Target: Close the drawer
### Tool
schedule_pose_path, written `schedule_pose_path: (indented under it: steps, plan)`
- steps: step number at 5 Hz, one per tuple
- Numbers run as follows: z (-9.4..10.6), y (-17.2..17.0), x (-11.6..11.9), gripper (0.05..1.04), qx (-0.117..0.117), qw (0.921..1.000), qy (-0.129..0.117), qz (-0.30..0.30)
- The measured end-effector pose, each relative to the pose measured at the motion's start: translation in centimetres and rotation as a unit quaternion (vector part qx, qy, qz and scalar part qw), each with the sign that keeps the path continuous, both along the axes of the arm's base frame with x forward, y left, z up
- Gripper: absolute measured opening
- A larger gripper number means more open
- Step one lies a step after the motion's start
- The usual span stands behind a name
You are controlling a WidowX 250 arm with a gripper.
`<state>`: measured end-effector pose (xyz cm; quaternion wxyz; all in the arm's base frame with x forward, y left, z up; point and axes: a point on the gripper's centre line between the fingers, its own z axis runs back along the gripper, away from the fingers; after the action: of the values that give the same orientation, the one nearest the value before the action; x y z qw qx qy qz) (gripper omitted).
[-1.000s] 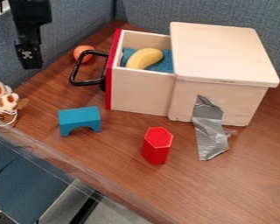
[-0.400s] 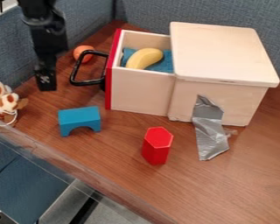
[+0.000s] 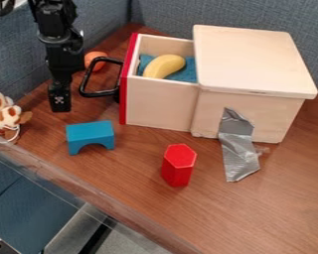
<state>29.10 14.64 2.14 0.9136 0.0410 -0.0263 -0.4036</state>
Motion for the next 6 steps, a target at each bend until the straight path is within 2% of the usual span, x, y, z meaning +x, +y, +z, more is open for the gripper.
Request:
schedule_pose_path:
  steps: [3,6]
  plan:
    - [-1.5,-1.3,2.2,1.000,-0.017,0.9998,0.010,-0.010]
    - [-1.9,-3.7,3.5,1.000,-0.013,0.9985,0.007,-0.053]
